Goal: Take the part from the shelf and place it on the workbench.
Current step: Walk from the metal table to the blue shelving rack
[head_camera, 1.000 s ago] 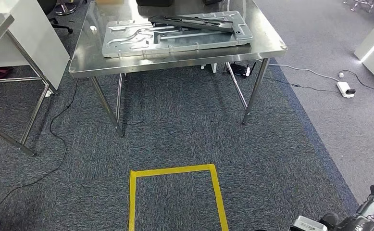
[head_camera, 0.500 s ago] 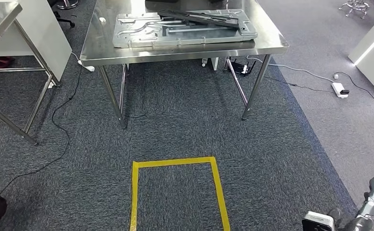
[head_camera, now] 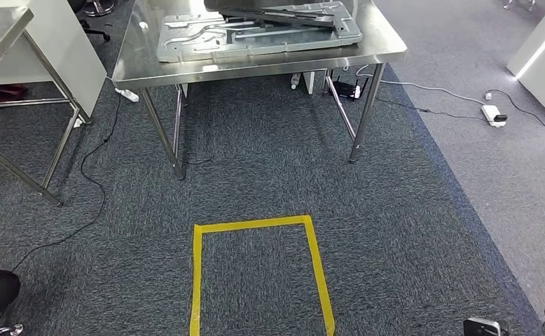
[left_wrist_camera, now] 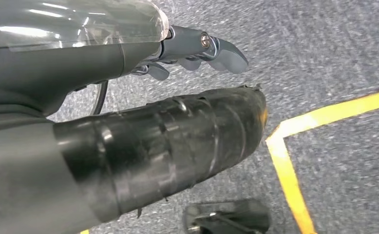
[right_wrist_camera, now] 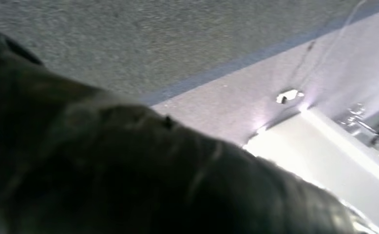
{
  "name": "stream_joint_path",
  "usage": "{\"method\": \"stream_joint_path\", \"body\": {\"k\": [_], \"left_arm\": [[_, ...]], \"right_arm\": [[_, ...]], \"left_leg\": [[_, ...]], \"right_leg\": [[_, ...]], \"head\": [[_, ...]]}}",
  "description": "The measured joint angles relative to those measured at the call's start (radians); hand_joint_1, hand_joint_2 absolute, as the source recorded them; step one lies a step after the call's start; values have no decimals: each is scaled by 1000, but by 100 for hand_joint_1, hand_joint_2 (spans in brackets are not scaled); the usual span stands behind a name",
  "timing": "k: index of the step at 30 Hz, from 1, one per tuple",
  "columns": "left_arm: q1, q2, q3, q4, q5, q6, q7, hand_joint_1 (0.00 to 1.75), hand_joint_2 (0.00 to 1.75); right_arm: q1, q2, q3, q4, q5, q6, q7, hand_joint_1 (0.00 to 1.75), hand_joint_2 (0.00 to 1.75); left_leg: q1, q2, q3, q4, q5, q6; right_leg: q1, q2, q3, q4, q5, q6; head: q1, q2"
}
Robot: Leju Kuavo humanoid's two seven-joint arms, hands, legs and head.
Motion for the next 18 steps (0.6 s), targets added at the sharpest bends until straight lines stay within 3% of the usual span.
{"method": "stream_joint_path", "body": {"k": [1,3,5,6,8,10,11,13,14,15,16,18], "left_arm": [[0,0,0,0,0,0,0,0,0],[-1,0,0,0,-1,0,0,0,0],[-3,1,0,0,-1,1,0,0,0],[-4,2,1,-1,-2,1,0,0,0],[-4,2,1,-1,-2,1,0,0,0],[-4,1,1,-1,-2,1,0,0,0],[-4,0,1,-1,-2,1,0,0,0],[-4,0,1,-1,-2,2,0,0,0],[-4,0,2,-1,-2,2,0,0,0],[-4,0,2,-1,-2,2,0,0,0],[-4,0,2,-1,-2,1,0,0,0],[-4,-1,2,0,-2,1,0,0,0]], "right_arm": [[-2,1,-8,10,-1,0,2,0,0],[-6,2,-24,28,-2,-1,-5,0,0],[-8,4,-35,40,-4,-6,-20,0,0],[-9,5,-37,42,-7,-9,-26,0,0],[-9,7,-38,42,-14,-15,-31,0,0],[-8,8,-38,39,-20,-17,-32,0,0],[-6,8,-38,37,-21,-18,-31,0,0],[-5,8,-38,36,-23,-19,-30,0,0],[-4,8,-38,36,-24,-19,-29,0,0],[-4,8,-38,36,-25,-19,-29,0,0],[-4,8,-38,35,-25,-19,-29,0,0],[-4,8,-38,34,-26,-19,-29,0,0]], "left_leg": [[0,0,18,-4,16,0],[-1,0,107,-119,68,8],[-5,-1,190,-251,85,19],[-8,-1,205,-284,81,24],[-10,0,200,-298,85,33],[-5,3,188,-305,102,49],[-2,5,180,-309,112,57],[-1,7,159,-308,127,67],[-2,8,148,-306,134,67],[-2,9,138,-303,141,67],[-2,9,127,-299,147,65],[0,8,109,-286,155,60]], "right_leg": [[1,0,-12,5,6,2],[1,0,-32,19,14,7],[3,-1,-47,34,21,15],[3,-1,-52,38,26,21],[4,-2,-58,39,37,35],[3,3,-68,56,18,46],[2,5,-80,87,-15,52],[-4,8,-116,199,-105,61],[-7,8,-130,258,-135,66],[-9,8,-133,295,-146,70],[-11,8,-118,297,-135,72],[-16,8,-36,191,-83,73]], "head": [[0,0],[0,0],[0,0],[0,0],[1,0],[2,0],[3,0],[5,0],[5,0],[4,0],[4,0],[4,0]]}}
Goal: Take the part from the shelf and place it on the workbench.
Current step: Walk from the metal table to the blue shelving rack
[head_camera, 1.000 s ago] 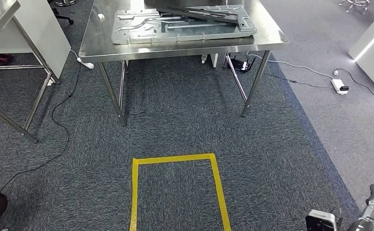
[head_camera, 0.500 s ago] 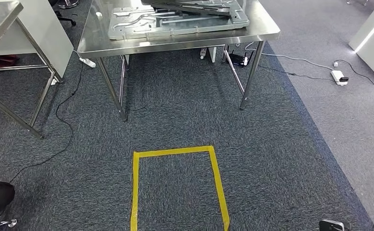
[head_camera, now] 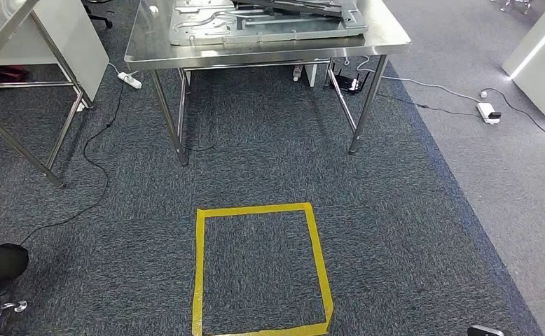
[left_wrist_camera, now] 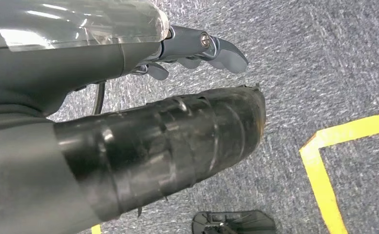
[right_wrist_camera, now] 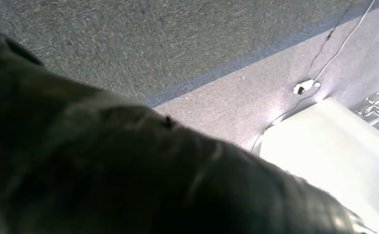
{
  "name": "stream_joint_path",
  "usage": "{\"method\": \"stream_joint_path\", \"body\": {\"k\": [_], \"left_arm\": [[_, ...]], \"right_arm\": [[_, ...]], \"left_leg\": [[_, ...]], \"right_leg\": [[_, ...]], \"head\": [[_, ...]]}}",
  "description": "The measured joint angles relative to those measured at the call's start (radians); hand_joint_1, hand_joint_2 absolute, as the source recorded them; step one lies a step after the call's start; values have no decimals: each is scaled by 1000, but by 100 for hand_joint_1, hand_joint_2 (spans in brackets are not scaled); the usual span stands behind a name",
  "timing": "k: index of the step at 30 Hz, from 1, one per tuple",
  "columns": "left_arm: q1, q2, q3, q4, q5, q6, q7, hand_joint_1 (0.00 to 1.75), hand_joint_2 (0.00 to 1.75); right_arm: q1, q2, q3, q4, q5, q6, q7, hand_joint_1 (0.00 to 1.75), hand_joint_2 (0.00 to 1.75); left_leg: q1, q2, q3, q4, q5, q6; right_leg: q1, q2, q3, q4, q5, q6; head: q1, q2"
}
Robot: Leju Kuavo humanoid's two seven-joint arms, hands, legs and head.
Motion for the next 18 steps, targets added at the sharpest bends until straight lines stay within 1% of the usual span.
{"method": "stream_joint_path", "body": {"k": [1,2,3,4,6,7,8,9,10,11,12,13,14,15,16,17,18], "left_arm": [[0,0,0,0,0,0,0,0,0],[0,0,0,0,0,0,0,0,0],[-1,-1,0,0,0,0,0,0,0],[-2,-1,0,0,-1,0,0,0,0],[-2,-1,0,0,-1,0,1,0,0],[-2,-1,0,0,-1,0,1,0,0],[-1,-1,1,0,-1,1,0,0,0],[0,-1,1,0,-1,1,0,0,0],[0,-1,2,0,-1,1,0,0,0],[1,-1,2,0,-2,1,0,0,0],[1,-2,3,0,-3,2,0,0,0],[1,-2,4,0,-4,2,0,0,0],[1,-2,6,0,-6,3,0,0,0],[0,-2,8,0,-7,4,1,0,0],[0,-2,10,0,-8,6,1,0,0],[0,-2,12,0,-8,7,1,0,0],[-1,-2,14,0,-9,9,1,0,0]], "right_arm": [[-1,0,0,-1,0,0,0,0,0],[-1,0,0,-3,0,0,0,0,0],[0,0,0,-4,0,0,0,0,0],[0,0,0,-6,0,-1,1,0,0],[1,0,0,-9,0,-1,7,0,0],[1,0,0,-9,-1,0,12,0,0],[-1,1,-1,-7,-1,3,17,0,0],[-4,1,-6,0,-1,10,20,0,0],[-11,1,-16,14,-1,21,20,0,0],[-20,1,-33,35,-1,33,15,0,0],[-32,1,-56,64,0,46,8,0,0],[-43,1,-84,97,6,56,-1,0,0],[-55,1,-114,131,16,62,-9,0,0],[-67,1,-144,166,31,67,-15,0,0],[-81,1,-176,201,50,71,-18,0,0],[-95,1,-207,236,69,75,-21,0,0],[-110,0,-240,272,87,78,-22,0,0]], "left_leg": [[-1,0,-9,7,3,-4],[-2,-1,-14,12,6,-9],[-3,-1,-19,16,9,-14],[-3,-1,-22,18,14,-21],[-3,-2,-27,19,19,-36],[-1,-4,-34,28,7,-41],[-1,-6,-46,55,-21,-45],[1,-7,-63,101,-63,-47],[1,-8,-83,160,-107,-49],[1,-8,-100,222,-142,-50],[1,-8,-109,267,-157,-51],[2,-8,-101,279,-150,-51],[2,-8,-75,253,-128,-50],[1,-8,-31,192,-98,-47],[1,-9,16,118,-78,-43],[-1,-11,54,55,-66,-39],[-3,-12,76,12,-62,-35]], "right_leg": [[0,0,48,-75,14,-2],[2,1,81,-130,24,-6],[4,1,99,-165,25,-12],[8,2,99,-175,22,-18],[7,2,87,-179,33,-34],[5,1,80,-182,39,-44],[3,0,72,-186,47,-54],[3,-1,64,-188,54,-61],[4,-1,55,-188,60,-66],[6,-2,47,-187,66,-68],[7,-2,39,-184,71,-68],[8,-2,31,-181,75,-67],[9,-2,25,-177,78,-65],[9,-2,21,-173,80,-63],[9,-2,17,-169,81,-60],[10,-2,14,-165,83,-56],[11,-2,11,-162,86,-51]], "head": [[0,0],[0,0],[0,0],[-1,0],[-1,0],[-1,0],[-1,0],[-2,0],[-2,0],[-2,0],[-2,0],[-2,0],[-2,0],[-2,0],[-2,0],[-2,0],[-2,0]]}}
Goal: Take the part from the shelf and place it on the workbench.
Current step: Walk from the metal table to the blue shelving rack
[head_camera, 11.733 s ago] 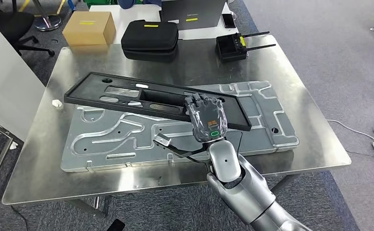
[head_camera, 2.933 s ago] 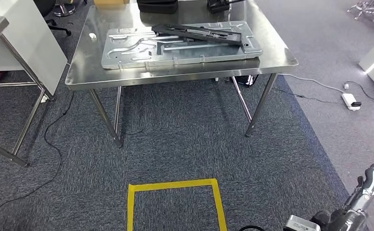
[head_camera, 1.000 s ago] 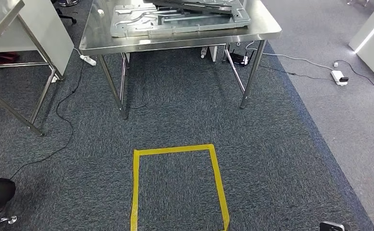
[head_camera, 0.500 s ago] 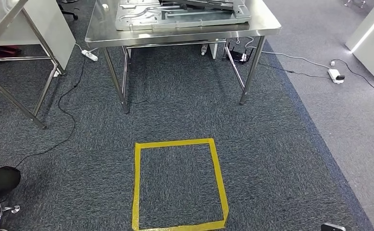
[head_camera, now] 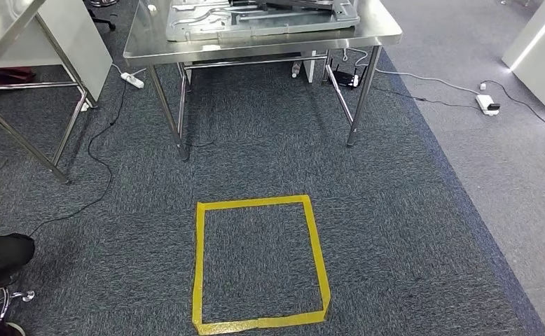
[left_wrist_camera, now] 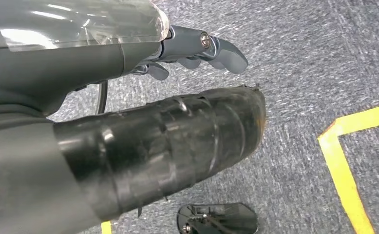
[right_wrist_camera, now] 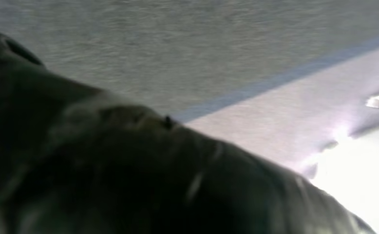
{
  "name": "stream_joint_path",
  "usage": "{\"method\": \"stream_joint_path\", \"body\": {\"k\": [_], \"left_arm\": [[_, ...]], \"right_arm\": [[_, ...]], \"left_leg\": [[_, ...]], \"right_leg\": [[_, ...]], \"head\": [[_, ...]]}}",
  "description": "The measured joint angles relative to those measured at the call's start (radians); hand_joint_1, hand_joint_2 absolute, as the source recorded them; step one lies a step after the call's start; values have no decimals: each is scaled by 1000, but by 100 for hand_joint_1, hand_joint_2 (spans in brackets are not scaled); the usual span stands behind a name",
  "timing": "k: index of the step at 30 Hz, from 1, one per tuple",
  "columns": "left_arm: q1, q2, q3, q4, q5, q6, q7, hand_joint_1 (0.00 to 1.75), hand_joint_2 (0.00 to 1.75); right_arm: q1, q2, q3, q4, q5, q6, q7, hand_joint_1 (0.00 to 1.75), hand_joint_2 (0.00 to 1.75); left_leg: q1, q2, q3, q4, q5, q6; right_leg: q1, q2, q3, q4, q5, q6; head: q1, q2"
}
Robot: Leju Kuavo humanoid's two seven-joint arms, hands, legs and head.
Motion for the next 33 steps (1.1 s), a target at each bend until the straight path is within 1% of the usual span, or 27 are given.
{"method": "stream_joint_path", "body": {"k": [1,3,4,5,6,8,9,10,11,13,14,15,16,18,19,20,21,23,24,25,26,27,28,29,30,31,33], "left_arm": [[-1,0,2,0,0,1,0,0,0],[-1,-2,3,0,-1,2,0,0,0],[-1,-3,3,0,-2,2,0,0,0],[-2,-4,4,0,-2,3,0,0,0],[-2,-5,4,0,-2,3,0,0,0],[-2,-5,4,0,-2,4,0,0,0],[-1,-5,4,0,-2,4,1,0,0],[-1,-5,5,0,-3,4,3,0,0],[-1,-6,5,0,-3,4,4,0,0],[-2,-8,5,0,-6,4,5,0,0],[-2,-9,5,0,-7,4,5,0,0],[-3,-10,5,0,-8,4,5,0,0],[-4,-11,5,0,-9,4,5,0,0],[-5,-11,5,0,-9,4,5,0,0],[-6,-11,5,0,-9,4,5,0,0],[-6,-11,5,0,-9,4,5,0,0],[-6,-12,5,0,-9,4,5,0,0],[-5,-12,6,0,-9,4,6,0,0],[-4,-12,6,0,-10,4,6,0,0],[-3,-12,6,0,-10,4,6,0,0],[-2,-12,7,0,-10,4,6,0,0],[-1,-12,7,0,-10,4,7,0,0],[-1,-12,7,0,-10,4,7,0,0],[0,-12,8,0,-10,4,8,0,0],[-1,-12,8,0,-10,5,8,0,0],[-1,-11,9,0,-10,5,8,0,0],[-2,-11,10,0,-10,6,9,0,0]], "right_arm": [[-15,-1,-32,37,19,2,0,0,0],[-42,-3,-91,109,56,2,6,0,0],[-55,-5,-118,145,75,0,11,0,0],[-68,-8,-145,185,92,-3,18,0,0],[-82,-11,-173,226,110,-8,28,0,0],[-109,-18,-228,317,141,-21,52,0,0],[-121,-21,-252,362,155,-30,68,0,0],[-131,-25,-275,406,167,-41,85,0,0],[-140,-29,-297,447,176,-51,103,0,0],[-161,-37,-341,525,184,-69,137,0,0],[-171,-41,-362,560,185,-74,150,0,0],[-179,-43,-379,590,185,-77,158,0,0],[-185,-45,-392,616,186,-78,162,0,0],[-193,-48,-411,653,187,-80,171,0,0],[-196,-49,-420,671,189,-82,182,0,0],[-201,-50,-428,686,191,-85,199,0,0],[-206,-52,-438,702,195,-90,223,0,0],[-215,-54,-457,732,208,-104,280,0,0],[-218,-56,-466,748,216,-112,312,0,0],[-221,-57,-473,765,225,-120,343,0,0],[-222,-57,-480,781,234,-126,374,0,0],[-223,-58,-486,797,243,-130,400,0,0],[-225,-58,-490,811,251,-132,421,0,0],[-226,-57,-492,824,261,-132,435,0,0],[-228,-56,-494,835,270,-132,444,0,0],[-229,-56,-494,846,278,-131,450,0,0],[-230,-55,-494,861,291,-130,454,0,0]], "left_leg": [[-2,-2,6,-17,-3,3],[-2,0,1,-25,4,10],[1,2,0,-30,9,17],[4,5,-2,-34,14,25],[5,9,-3,-38,19,32],[3,16,-12,-36,24,39],[2,20,-15,-35,25,40],[2,24,-18,-32,26,40],[2,28,-19,-29,25,39],[2,36,-19,-22,21,34],[0,40,-19,-17,18,29],[-2,43,-21,-13,16,24],[-5,46,-22,-11,15,19],[-6,53,-23,-10,15,9],[-5,50,-24,-5,9,3],[-4,42,-32,13,-6,-3],[-3,30,-49,52,-34,-8],[0,10,-109,181,-105,-14],[1,6,-137,244,-128,-15],[2,5,-151,276,-131,-16],[3,4,-146,268,-114,-16],[3,3,-122,222,-80,-15],[4,-5,-88,151,-43,-11],[4,-18,-58,84,-18,-8],[3,-28,-38,37,-3,-4],[1,-36,-30,12,1,1],[0,-32,-32,5,3,10]], "right_leg": [[0,0,-3,1,4,6],[1,2,-5,1,10,19],[1,4,-8,7,4,25],[1,5,-17,27,-13,30],[-1,6,-36,69,-42,34],[-3,6,-93,200,-111,42],[-4,6,-115,255,-130,45],[-4,6,-123,279,-129,47],[-5,5,-110,261,-110,47],[-4,-8,-39,128,-46,42],[-1,-16,-7,64,-25,36],[2,-21,12,21,-14,30],[5,-24,16,8,-16,24],[6,-13,11,8,-13,13],[4,-10,10,5,-10,7],[2,-6,9,2,-6,-1],[-1,-3,7,-2,-2,-7],[-1,5,-1,-2,2,-15],[0,10,-5,-1,4,-17],[1,16,-8,1,5,-17],[1,22,-9,5,5,-16],[0,29,-11,8,5,-15],[0,36,-12,13,5,-14],[1,43,-15,18,4,-11],[1,49,-20,21,5,-6],[1,55,-24,23,7,1],[1,65,-29,21,14,15]], "head": [[0,0],[1,0],[1,0],[1,0],[2,0],[2,0],[2,0],[2,0],[2,0],[2,0],[2,0],[1,0],[1,0],[0,0],[0,0],[0,0],[-1,0],[-2,0],[-1,0],[-2,0],[-2,0],[-2,0],[-2,0],[-1,0],[-1,0],[-1,0],[-1,0]]}}
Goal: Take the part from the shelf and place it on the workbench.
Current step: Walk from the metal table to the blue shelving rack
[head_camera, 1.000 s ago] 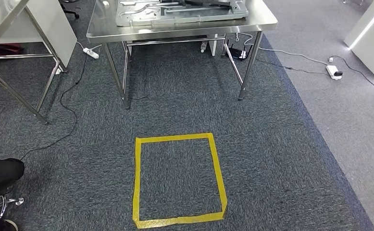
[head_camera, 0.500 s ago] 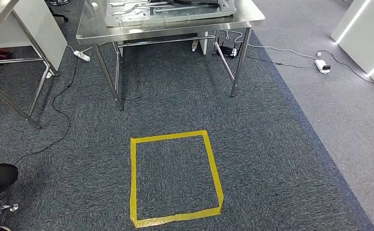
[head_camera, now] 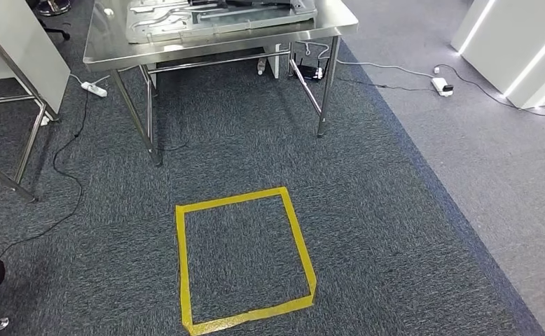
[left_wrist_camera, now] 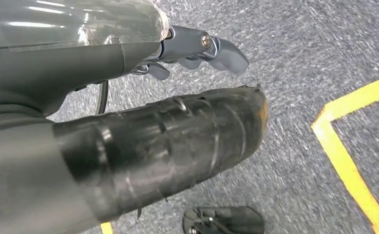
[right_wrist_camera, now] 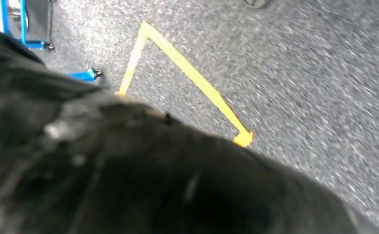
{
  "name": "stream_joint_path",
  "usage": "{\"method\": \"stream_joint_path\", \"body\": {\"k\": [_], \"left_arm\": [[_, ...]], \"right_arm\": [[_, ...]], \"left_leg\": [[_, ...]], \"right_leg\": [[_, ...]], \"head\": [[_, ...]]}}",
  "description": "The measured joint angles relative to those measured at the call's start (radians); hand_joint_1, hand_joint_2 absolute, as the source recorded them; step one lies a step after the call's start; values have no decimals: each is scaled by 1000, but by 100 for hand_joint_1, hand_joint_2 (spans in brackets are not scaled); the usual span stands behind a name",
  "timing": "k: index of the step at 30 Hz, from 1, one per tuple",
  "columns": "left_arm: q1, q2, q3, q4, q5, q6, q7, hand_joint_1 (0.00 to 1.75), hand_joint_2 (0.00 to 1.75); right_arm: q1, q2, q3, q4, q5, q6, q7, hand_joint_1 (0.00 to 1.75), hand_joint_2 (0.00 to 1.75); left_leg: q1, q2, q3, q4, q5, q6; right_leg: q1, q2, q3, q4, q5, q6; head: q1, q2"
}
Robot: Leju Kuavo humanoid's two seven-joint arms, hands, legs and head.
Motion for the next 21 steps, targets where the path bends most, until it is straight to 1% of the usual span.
{"method": "stream_joint_path", "body": {"k": [1,2,3,4,5,6,7,8,9,10,11,12,13,14,15,16,17,18,19,20,21], "left_arm": [[0,0,0,0,0,0,0,0,0],[0,0,1,0,0,1,-1,0,0],[0,-1,1,0,1,1,-1,0,0],[1,-1,2,0,1,1,-1,0,0],[2,-1,3,0,1,1,-1,0,0],[3,-1,5,0,1,1,-1,0,0],[4,-1,8,0,1,1,-1,0,0],[4,-1,11,0,1,1,-1,0,0],[4,-1,13,0,1,1,-1,0,0],[3,-2,15,0,1,1,-1,0,0],[3,-2,16,0,1,1,-1,0,0],[2,-2,17,0,1,1,-1,0,0],[2,-2,17,0,1,1,-1,0,0],[1,-2,18,0,1,1,-1,0,0],[-1,-2,18,0,1,1,-1,0,0],[-2,-2,18,0,1,2,0,0,0],[-2,-2,18,0,1,2,0,0,0],[-2,-2,18,0,1,2,0,0,0],[-1,-2,18,0,1,2,1,0,0],[0,-2,18,0,1,2,2,0,0],[1,-2,18,0,1,2,4,0,0]], "right_arm": [[0,0,0,6,5,1,0,0,0],[0,-1,0,10,9,2,-1,0,0],[-1,-1,0,14,13,3,-1,0,0],[-2,-1,1,17,16,5,-3,0,0],[-4,-2,1,20,18,6,-4,0,0],[-5,-2,1,22,20,8,-5,0,0],[-5,-2,1,25,21,9,-6,0,0],[-4,-3,2,27,22,10,-7,0,0],[-4,-3,2,29,23,12,-7,0,0],[-4,-4,2,30,23,13,-7,0,0],[-4,-4,2,31,23,14,-7,0,0],[-5,-5,2,32,23,15,-7,0,0],[-6,-5,2,33,24,16,-8,0,0],[-6,-6,2,34,25,16,-8,0,0],[-6,-6,3,35,26,17,-9,0,0],[-6,-6,3,36,28,17,-9,0,0],[-6,-7,3,37,30,17,-9,0,0],[-6,-7,3,38,31,18,-9,0,0],[-6,-7,3,38,33,20,-9,0,0],[-6,-7,4,39,35,23,-9,0,0],[-6,-7,4,40,37,27,-8,0,0]], "left_leg": [[1,7,1,-4,5,7],[3,13,1,-7,10,14],[6,20,1,-11,15,21],[5,28,-1,-12,18,25],[4,35,-3,-11,19,27],[3,44,-5,-11,19,27],[2,52,-6,-11,19,27],[2,59,-6,-10,19,27],[1,66,-4,-10,18,26],[1,72,-1,-10,17,25],[-1,77,0,-10,15,22],[-2,82,2,-9,13,18],[-4,87,2,-9,11,14],[-5,91,2,-9,10,9],[-5,95,4,-9,10,4],[-4,96,5,-8,7,0],[-4,89,3,1,-2,-5],[-4,77,-7,26,-22,-9],[-1,61,-28,73,-52,-12],[0,48,-58,138,-87,-15],[2,41,-90,207,-117,-18]], "right_leg": [[-1,-2,-1,2,-1,5],[-2,-10,-8,16,-12,10],[-2,-22,-22,48,-36,14],[-3,-35,-45,102,-70,17],[-3,-44,-74,168,-107,20],[-3,-47,-101,231,-134,24],[-3,-49,-116,269,-143,26],[-3,-50,-112,268,-133,26],[-3,-54,-87,227,-106,23],[-1,-62,-48,155,-70,18],[2,-76,-9,83,-45,11],[7,-87,19,27,-27,4],[11,-94,33,-4,-21,-2],[15,-96,33,-10,-24,-6],[15,-89,31,-13,-21,-9],[12,-83,32,-16,-18,-13],[8,-78,33,-21,-15,-19],[4,-74,34,-26,-11,-25],[0,-69,35,-30,-8,-29],[0,-63,32,-30,-7,-32],[1,-56,30,-29,-6,-33]], "head": [[0,0],[1,0],[1,0],[2,0],[2,0],[2,0],[2,0],[2,0],[2,0],[2,0],[2,0],[2,0],[2,0],[1,0],[1,0],[1,0],[1,0],[0,0],[-1,0],[-2,0],[-3,0]]}}
